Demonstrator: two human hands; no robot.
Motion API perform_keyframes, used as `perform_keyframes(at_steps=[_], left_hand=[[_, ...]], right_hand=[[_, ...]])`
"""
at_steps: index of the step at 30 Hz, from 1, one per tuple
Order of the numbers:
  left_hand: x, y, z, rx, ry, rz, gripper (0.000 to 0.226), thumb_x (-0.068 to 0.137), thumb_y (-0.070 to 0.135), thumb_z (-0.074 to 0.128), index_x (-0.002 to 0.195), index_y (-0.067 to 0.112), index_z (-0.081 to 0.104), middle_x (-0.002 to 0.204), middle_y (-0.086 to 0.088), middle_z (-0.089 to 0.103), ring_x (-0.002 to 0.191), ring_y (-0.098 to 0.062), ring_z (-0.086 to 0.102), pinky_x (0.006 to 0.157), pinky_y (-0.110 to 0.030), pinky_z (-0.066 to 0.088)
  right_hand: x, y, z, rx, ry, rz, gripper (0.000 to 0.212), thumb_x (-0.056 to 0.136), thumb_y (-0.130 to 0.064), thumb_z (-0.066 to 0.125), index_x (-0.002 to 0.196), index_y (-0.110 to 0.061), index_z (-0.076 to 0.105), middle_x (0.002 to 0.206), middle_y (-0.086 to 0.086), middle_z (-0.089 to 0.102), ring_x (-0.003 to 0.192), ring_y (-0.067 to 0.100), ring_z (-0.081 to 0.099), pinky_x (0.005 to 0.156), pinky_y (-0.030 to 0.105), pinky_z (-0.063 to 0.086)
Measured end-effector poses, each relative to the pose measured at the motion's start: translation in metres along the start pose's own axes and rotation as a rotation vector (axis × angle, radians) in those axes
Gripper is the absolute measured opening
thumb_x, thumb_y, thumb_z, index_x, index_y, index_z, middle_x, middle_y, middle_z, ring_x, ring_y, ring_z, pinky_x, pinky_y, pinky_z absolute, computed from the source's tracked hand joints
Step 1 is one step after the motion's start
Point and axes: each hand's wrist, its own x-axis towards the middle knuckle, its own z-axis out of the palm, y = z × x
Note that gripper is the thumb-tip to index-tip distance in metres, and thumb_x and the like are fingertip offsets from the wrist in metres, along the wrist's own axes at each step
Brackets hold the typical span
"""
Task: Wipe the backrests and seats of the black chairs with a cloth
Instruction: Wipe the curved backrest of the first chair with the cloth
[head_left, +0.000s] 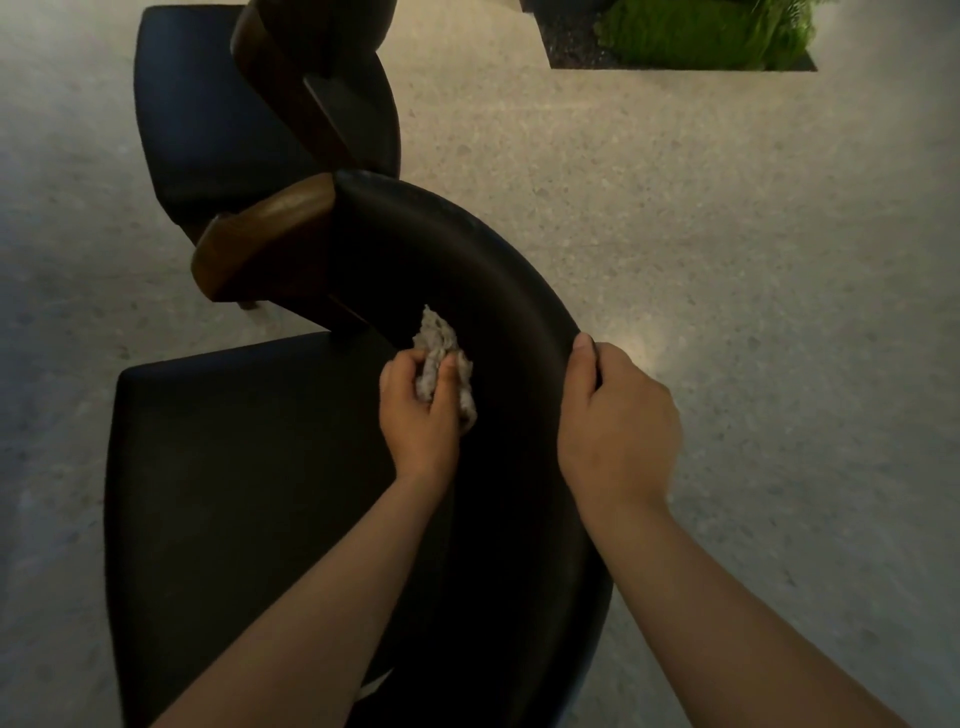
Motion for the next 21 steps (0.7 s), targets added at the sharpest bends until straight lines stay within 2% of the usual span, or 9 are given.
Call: perform_keyframes(at_steps=[3,6,9,11,13,16,21], left_hand=[[0.003,-0.016,-0.003,-0.029,-0.041,-0.203,0.007,0.097,0.028,0.055,0.098,0.034,0.058,0.111,0.000,0.058,0.095,-0.011,0.062,0.079,-0.030,0.055],[0.011,-0.028,-0.014,0.039,-0.099,-0.311,0.009,0.098,0.026,0.053,0.095,0.034,0.056,0.110,-0.005,0.059,0.095,-0.019,0.062,0.073,-0.029,0.049],[0.021,-0.033,-0.033,0.141,-0.164,-0.419,0.007,0.098,0.027,0.054,0.105,0.029,0.054,0.110,-0.005,0.060,0.093,-0.017,0.062,0.069,-0.026,0.046],[0.023,-0.027,-0.041,0.173,-0.143,-0.344,0.014,0.098,0.031,0.054,0.110,0.025,0.056,0.112,-0.004,0.059,0.094,-0.016,0.063,0.066,-0.022,0.045],[0.019,-0.007,-0.042,0.151,-0.123,-0.196,0.018,0.097,0.032,0.054,0.113,0.024,0.058,0.112,-0.002,0.058,0.093,-0.011,0.062,0.068,-0.021,0.047],[0.011,0.034,-0.035,0.107,-0.086,0.010,0.014,0.096,0.032,0.056,0.107,0.023,0.059,0.110,-0.001,0.058,0.091,-0.008,0.061,0.073,-0.020,0.049],[0.011,0.098,-0.013,0.112,-0.024,0.301,0.015,0.092,0.030,0.064,0.102,0.020,0.059,0.104,0.002,0.053,0.088,0.003,0.054,0.075,-0.006,0.042]], right_hand=[[0.000,0.000,0.000,0.002,0.007,0.000,0.045,0.099,-0.044,0.027,0.067,-0.019,0.047,0.051,-0.009,0.040,0.045,0.008,0.038,0.049,0.024,0.024],[0.001,0.000,0.000,-0.001,0.012,-0.006,0.044,0.100,-0.042,0.029,0.066,-0.019,0.047,0.050,-0.009,0.039,0.043,0.007,0.036,0.048,0.023,0.023],[0.001,0.000,0.000,-0.010,0.004,-0.005,0.046,0.098,-0.044,0.026,0.066,-0.019,0.047,0.050,-0.008,0.040,0.043,0.007,0.036,0.047,0.023,0.024],[0.001,0.000,0.000,-0.013,0.002,-0.005,0.046,0.099,-0.043,0.027,0.066,-0.019,0.047,0.050,-0.008,0.041,0.043,0.007,0.036,0.047,0.023,0.024],[0.001,-0.001,-0.001,-0.022,-0.005,-0.002,0.045,0.099,-0.043,0.027,0.066,-0.019,0.047,0.051,-0.008,0.041,0.043,0.007,0.036,0.047,0.023,0.024],[0.000,-0.001,-0.002,-0.033,-0.004,-0.003,0.047,0.098,-0.044,0.024,0.068,-0.018,0.049,0.051,-0.008,0.042,0.043,0.007,0.037,0.046,0.023,0.024],[0.000,-0.002,-0.001,-0.056,0.008,0.001,0.044,0.100,-0.041,0.027,0.069,-0.017,0.048,0.052,-0.008,0.040,0.044,0.008,0.036,0.045,0.026,0.020]])
